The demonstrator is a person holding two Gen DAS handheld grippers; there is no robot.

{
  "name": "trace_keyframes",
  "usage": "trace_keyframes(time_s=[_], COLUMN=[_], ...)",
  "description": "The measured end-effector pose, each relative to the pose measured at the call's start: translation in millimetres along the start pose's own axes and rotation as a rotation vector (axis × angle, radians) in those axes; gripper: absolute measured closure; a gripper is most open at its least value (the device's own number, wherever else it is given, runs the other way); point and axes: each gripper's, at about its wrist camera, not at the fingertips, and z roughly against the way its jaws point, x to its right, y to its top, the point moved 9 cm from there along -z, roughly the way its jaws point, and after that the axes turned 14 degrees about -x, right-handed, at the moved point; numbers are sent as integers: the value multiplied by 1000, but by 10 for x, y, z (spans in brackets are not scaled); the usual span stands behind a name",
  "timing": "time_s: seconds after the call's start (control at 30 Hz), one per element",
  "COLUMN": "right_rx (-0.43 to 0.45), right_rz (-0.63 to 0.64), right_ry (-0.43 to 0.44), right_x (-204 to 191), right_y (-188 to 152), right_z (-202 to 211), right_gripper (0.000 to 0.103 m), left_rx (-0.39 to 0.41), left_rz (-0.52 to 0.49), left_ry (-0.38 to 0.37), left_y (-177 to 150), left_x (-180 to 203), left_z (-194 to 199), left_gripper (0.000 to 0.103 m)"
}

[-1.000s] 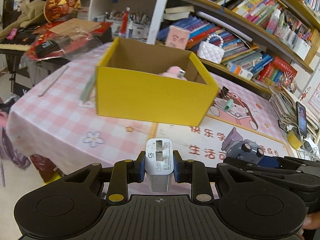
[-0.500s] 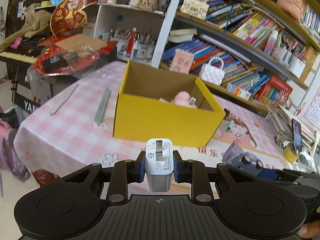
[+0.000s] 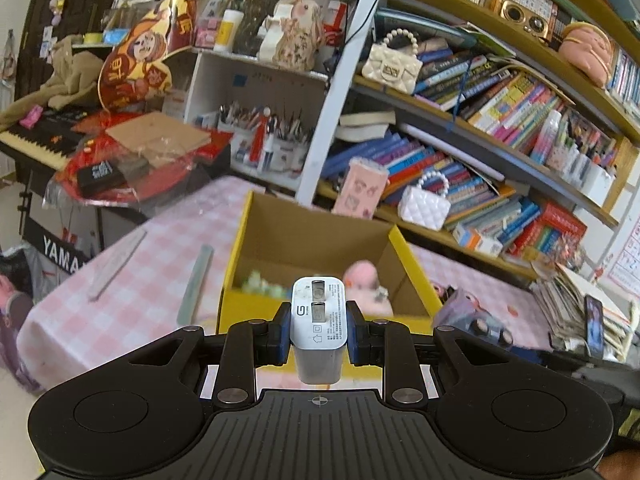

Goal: Organize objects
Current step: 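Carry the charger plug and toy car over the yellow box with both grippers, then open both grippers to drop the charger plug and toy car into the box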

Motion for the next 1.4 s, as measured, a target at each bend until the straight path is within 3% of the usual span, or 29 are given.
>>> trace_keyframes(time_s=[0.23, 0.47, 0.57, 0.77, 1.17, 1.27, 1.33, 1.4], right_rx=[64, 44, 7, -55, -353, -374, -370, -342], right_rz=[32, 83, 132, 253, 383, 361, 342, 334], right_ry=[21, 60, 84, 79, 127, 128, 120, 127], right_x=[89, 111, 38, -130, -374, -358, -337, -334], right_y=[721, 1215, 1349, 1468, 1321, 1285, 1291, 1315], right_z=[-260, -737, -993, -1474, -2259, -2315, -2297, -2210], right_gripper=[46, 46, 46, 46, 46, 45, 45, 38], left_rx=[40, -3, -56, -162, -190, -187, -171, -135], left_rz=[-64, -58, -79, -81, -75, -81, -83, -88], left_ry=[99, 167, 201, 248, 269, 263, 262, 258], left_y=[423, 625, 616, 487, 454, 469, 491, 520], left_x=[24, -38, -63, -172, -171, -161, -161, -142], left_z=[-311, -828, -1083, -1432, -1620, -1599, -1551, -1456], left_gripper=[78, 78, 78, 78, 77, 74, 65, 56])
